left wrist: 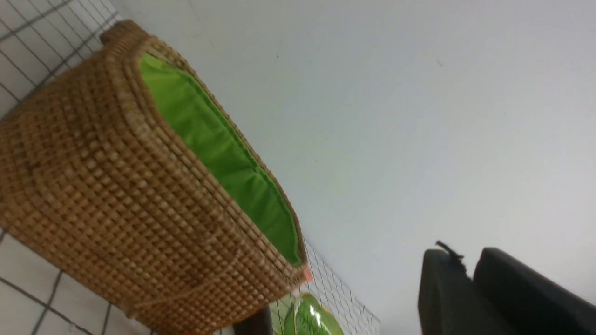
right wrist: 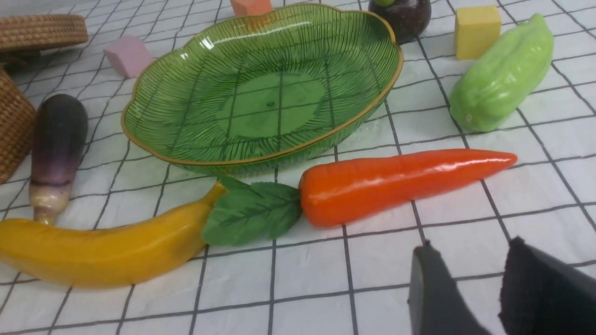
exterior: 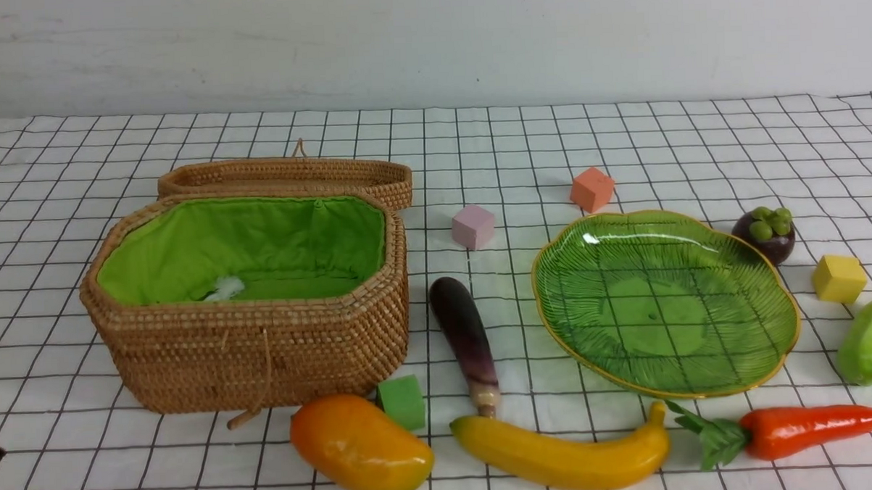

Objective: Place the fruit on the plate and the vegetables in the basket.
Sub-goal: Grab the mango with your left arm and place it on the right plate

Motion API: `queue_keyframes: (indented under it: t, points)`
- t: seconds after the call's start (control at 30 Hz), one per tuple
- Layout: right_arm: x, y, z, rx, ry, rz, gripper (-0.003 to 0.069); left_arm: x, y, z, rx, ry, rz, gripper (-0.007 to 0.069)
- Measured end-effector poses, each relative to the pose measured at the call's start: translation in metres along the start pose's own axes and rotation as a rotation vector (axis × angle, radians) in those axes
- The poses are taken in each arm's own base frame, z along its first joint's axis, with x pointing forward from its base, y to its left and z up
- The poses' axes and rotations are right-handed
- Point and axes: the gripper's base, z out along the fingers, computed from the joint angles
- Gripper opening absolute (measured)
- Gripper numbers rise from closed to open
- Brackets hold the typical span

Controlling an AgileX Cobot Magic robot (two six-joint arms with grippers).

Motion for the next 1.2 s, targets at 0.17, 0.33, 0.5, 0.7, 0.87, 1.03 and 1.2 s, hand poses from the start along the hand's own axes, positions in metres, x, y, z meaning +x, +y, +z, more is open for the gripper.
queue_keyframes:
  t: [0.17, 0.33, 0.5, 0.7, 0.87, 1.03, 1.2]
  points:
    - [-0.001, 0.0, 0.0, 0.002, -0.016, -0.008, 0.0243, -0.018, -0.045, 0.017, -0.081, 0.197, 0.205, -0.0013]
    - [-0.008, 0.003, 0.001, -0.045, -0.11, 0.178, 0.0243, -0.023, -0.069, 0.042, -0.214, 0.516, 0.358, -0.0013]
    - [-0.024, 0.003, -0.003, -0.092, -0.288, 0.338, 0.0241, -0.02, -0.069, 0.066, -0.303, 0.718, 0.426, -0.0013]
    - [-0.035, 0.012, -0.01, -0.159, -0.211, 0.524, 0.0169, -0.013, -0.058, 0.083, -0.313, 0.813, 0.533, -0.0013]
    - [-0.085, 0.039, -0.034, -0.25, 0.063, 0.314, 0.0044, -0.011, -0.059, 0.09, -0.28, 0.936, 0.632, -0.0013]
    - [-0.133, 0.061, -0.05, -0.35, 0.312, 0.061, 0.0013, -0.012, -0.071, 0.096, -0.222, 1.035, 0.667, -0.0013]
    - [-0.186, 0.078, -0.07, -0.453, 0.431, -0.203, 0.0013, -0.007, -0.087, 0.095, -0.089, 1.131, 0.81, -0.0013]
